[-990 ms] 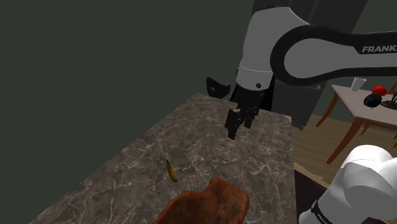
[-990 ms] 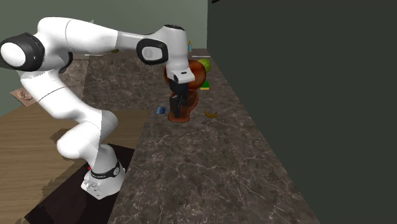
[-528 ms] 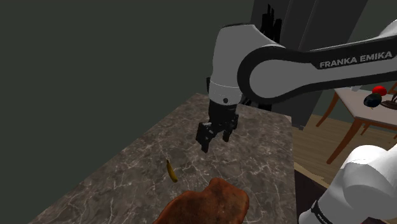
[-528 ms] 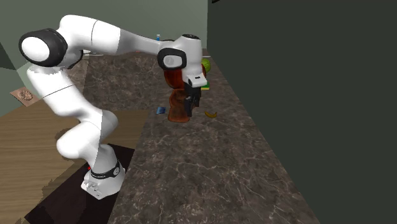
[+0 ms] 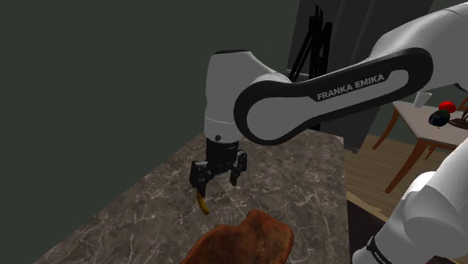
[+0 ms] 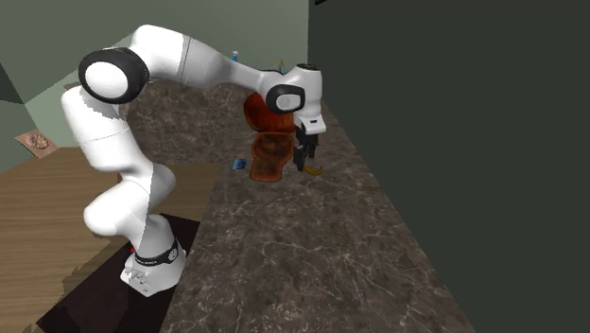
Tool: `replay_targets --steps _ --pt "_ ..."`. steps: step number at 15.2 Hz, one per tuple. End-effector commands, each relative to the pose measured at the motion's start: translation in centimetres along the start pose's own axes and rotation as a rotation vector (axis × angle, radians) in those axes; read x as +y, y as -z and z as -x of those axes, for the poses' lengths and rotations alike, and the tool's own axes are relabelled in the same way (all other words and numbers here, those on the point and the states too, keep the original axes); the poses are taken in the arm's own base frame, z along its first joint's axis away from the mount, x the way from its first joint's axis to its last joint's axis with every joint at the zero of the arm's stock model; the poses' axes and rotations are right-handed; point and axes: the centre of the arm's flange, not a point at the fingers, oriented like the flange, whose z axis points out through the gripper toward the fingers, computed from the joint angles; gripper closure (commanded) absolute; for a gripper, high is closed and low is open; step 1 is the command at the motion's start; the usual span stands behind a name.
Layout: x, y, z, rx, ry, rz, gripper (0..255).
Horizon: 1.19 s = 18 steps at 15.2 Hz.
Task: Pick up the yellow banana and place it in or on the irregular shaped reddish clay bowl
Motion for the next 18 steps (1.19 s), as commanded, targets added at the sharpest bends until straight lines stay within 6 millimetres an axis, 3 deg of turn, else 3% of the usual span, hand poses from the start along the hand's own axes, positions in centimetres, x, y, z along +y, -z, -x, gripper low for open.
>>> replay_targets --steps 1,2,10,18 --pt "-2.1 -1.1 -1.2 -0.005 -0.031 -0.011 0" --pt "-3.1 -1.7 -1.6 -0.007 -0.045 -0.016 0" --pt "-3.3 -5.7 -1.7 -0.007 -0.046 -0.016 0" --pt "-3.3 -5.7 -1.7 -0.007 -0.046 -0.016 0"
